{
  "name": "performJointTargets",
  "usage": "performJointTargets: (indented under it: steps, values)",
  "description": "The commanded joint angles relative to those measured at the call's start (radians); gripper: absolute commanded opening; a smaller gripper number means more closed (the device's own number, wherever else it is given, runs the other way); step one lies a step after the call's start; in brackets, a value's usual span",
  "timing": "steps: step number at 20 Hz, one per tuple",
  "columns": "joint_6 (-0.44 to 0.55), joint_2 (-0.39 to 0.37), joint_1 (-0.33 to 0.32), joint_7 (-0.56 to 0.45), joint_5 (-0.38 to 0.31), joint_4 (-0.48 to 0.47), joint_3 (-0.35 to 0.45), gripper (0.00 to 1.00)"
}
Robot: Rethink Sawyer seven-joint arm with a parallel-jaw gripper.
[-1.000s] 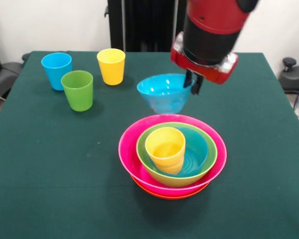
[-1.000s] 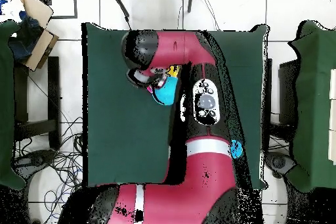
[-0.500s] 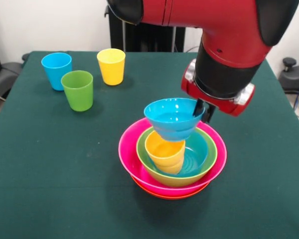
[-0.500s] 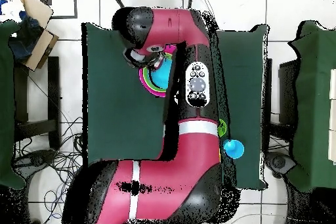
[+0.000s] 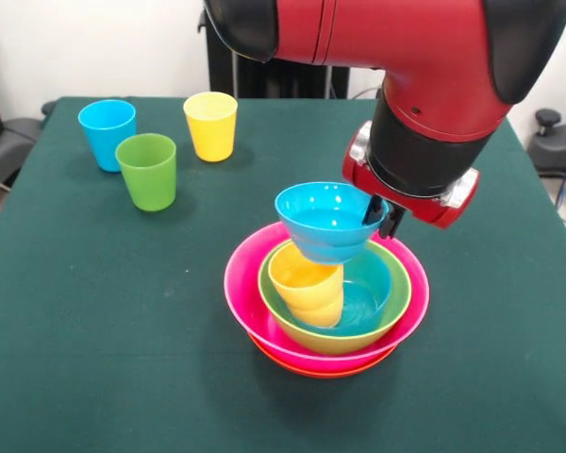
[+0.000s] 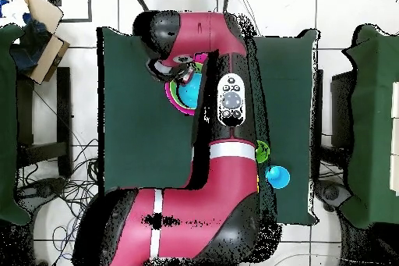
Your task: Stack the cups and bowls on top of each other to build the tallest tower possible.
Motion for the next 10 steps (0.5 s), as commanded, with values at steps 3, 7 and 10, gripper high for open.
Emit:
performJointTargets:
  steps: [3,7,10]
  values:
    - [-0.029,0.028,0.016,0.032,-0.029,0.020,0.005,0.00]
    - [-0.030,0.048,0.015,0.019,-0.026,-0.011,0.012,0.00]
    - [-0.005,0.033,0.013,-0.001,-0.011,-0.013,0.018,0.00]
